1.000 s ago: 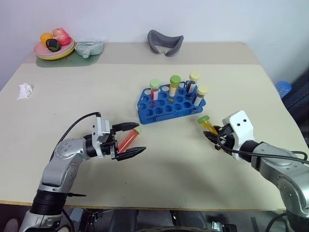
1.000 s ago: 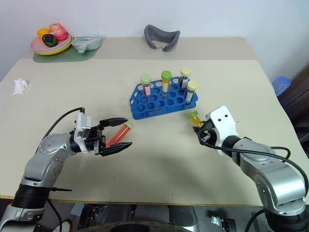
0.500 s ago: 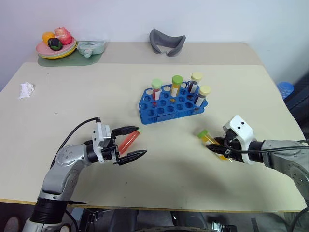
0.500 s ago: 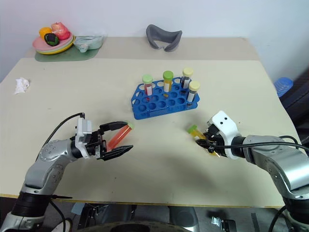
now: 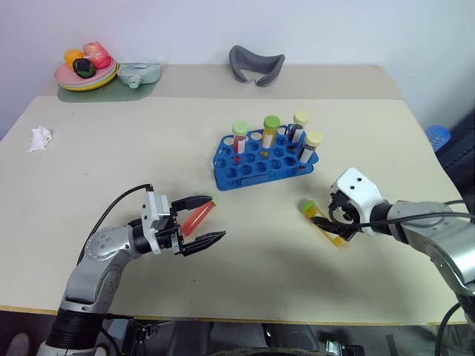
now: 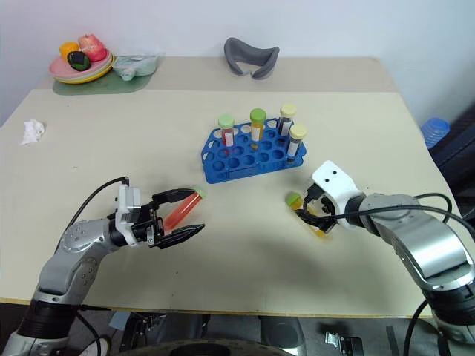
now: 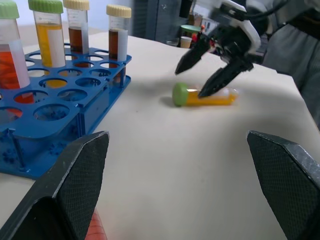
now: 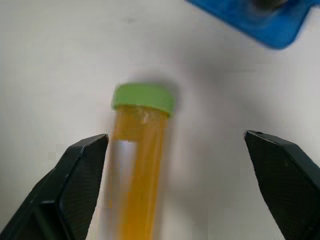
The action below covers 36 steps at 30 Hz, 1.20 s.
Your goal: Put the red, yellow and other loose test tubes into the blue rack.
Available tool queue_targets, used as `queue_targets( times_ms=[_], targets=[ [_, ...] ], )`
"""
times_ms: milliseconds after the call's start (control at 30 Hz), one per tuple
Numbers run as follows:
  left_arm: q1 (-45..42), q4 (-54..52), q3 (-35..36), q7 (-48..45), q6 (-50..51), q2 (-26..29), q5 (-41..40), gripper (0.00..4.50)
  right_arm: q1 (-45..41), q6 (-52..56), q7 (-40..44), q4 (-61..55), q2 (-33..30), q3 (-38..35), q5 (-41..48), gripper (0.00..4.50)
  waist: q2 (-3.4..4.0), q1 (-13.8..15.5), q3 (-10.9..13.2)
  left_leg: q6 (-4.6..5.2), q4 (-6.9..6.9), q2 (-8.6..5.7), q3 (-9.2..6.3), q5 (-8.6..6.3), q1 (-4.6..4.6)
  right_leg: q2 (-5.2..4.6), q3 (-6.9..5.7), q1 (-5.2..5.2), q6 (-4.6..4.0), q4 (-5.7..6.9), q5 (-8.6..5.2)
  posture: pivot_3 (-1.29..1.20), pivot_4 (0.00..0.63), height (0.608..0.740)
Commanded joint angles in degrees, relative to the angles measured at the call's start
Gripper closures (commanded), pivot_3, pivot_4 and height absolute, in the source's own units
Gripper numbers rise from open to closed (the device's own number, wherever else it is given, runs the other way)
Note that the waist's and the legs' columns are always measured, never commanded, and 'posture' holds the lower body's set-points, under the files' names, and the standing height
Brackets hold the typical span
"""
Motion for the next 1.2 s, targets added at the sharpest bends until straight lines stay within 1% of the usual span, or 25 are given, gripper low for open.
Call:
queue_targets(
  times_ms=[33, 100, 200, 267, 400, 533, 633, 700, 967, 1200],
  targets=[
    [0.06, -0.99, 0.04, 0.12, -0.94, -0.25, 0.14, 0.00, -6.16, 13.84, -2.66, -3.49, -0.42, 3.71, 0.37, 0.09, -0.01, -0.01, 0.00, 0.00, 0.01, 0.00, 0.00, 0.00, 0.00, 0.00, 0.00, 0.00, 0.00, 0.00, 0.00, 0.00, 0.150, 0.740],
    [-0.30, -0.69, -0.06, 0.09, -0.91, -0.32, 0.14, 0.00, -8.54, 17.77, -2.42, -3.88, -0.25, 5.30, 1.21, 0.09, -0.01, 0.05, 0.00, 0.00, 0.00, 0.00, 0.00, 0.00, -0.02, 0.00, 0.00, -0.02, -0.01, 0.00, 0.00, 0.00, 0.150, 0.740],
    [-0.59, -0.37, 0.01, -0.07, -0.85, -0.33, 0.07, 0.00, -10.32, 21.59, -2.01, -3.59, 0.78, 5.74, 2.60, 0.09, -0.01, 0.09, 0.00, 0.00, 0.00, 0.00, 0.00, 0.00, -0.07, -0.01, 0.00, -0.04, 0.00, -0.04, 0.00, 0.00, 0.150, 0.740],
    [-0.62, -0.34, -0.07, -0.17, -0.78, -0.37, 0.02, 0.00, -11.49, 22.08, -1.73, -1.78, 1.56, 5.67, 4.37, 0.09, -0.01, 0.08, 0.00, 0.00, 0.01, -0.01, 0.00, 0.00, -0.11, -0.02, -0.01, -0.07, 0.00, -0.05, 0.00, 0.00, 0.150, 0.740],
    [-0.78, -0.25, -0.61, -0.14, -0.73, -0.85, 0.11, 0.00, -16.45, 22.09, -3.18, 5.06, 4.94, 6.92, 7.80, 0.09, -0.01, -0.24, 0.00, 0.01, 0.02, 0.00, 0.01, 0.00, -0.09, -0.01, 0.00, -0.08, 0.00, -0.03, 0.01, 0.00, 0.150, 0.740],
    [-0.91, -0.49, -0.94, 0.17, -0.62, -1.27, 0.13, 0.00, -20.47, 22.09, -5.45, 11.42, 7.34, 8.36, 8.86, 0.09, -0.01, -0.05, 0.00, 0.01, 0.04, 0.00, 0.01, 0.00, -0.14, -0.01, -0.01, -0.10, 0.00, -0.02, 0.01, 0.00, 0.150, 0.740],
    [-0.39, -0.76, -0.45, 0.32, -0.63, -1.09, -0.12, 0.00, -22.61, 22.09, -6.77, 15.17, 8.39, 9.23, 9.24, 0.09, 0.00, -0.02, -0.01, 0.00, 0.08, 0.00, 0.00, 0.00, -0.45, -0.02, -0.02, -0.42, 0.00, 0.02, 0.02, 0.00, 0.150, 0.740],
    [0.20, -1.24, -0.30, 0.67, -0.64, -1.04, -0.13, 0.00, -23.31, 22.09, -7.45, 16.73, 8.31, 10.01, 9.63, 0.09, 0.00, -0.02, -0.01, 0.00, 0.11, 0.00, -0.01, 0.00, -0.62, -0.02, -0.04, -0.57, 0.01, 0.03, 0.03, 0.00, 0.150, 0.740],
    [1.46, -2.09, -0.02, 1.49, -0.88, -0.95, -0.26, 0.00, -24.11, 22.09, -9.59, 19.80, 6.29, 10.88, 14.54, 0.09, 0.00, 0.05, -0.02, 0.01, 0.19, -0.01, -0.01, 0.00, -0.65, -0.02, -0.05, -0.55, 0.04, 0.03, 0.08, 0.00, 0.150, 0.740],
    [1.25, -1.97, -0.26, 1.53, -0.86, -1.04, -0.19, 0.00, -23.88, 22.09, -13.08, 19.88, 4.56, 9.48, 23.03, 0.09, -0.01, 0.10, -0.02, 0.01, 0.18, -0.01, -0.02, 0.00, -0.67, -0.02, -0.06, -0.55, 0.05, 0.02, 0.08, 0.00, 0.150, 0.740]
  ],
)
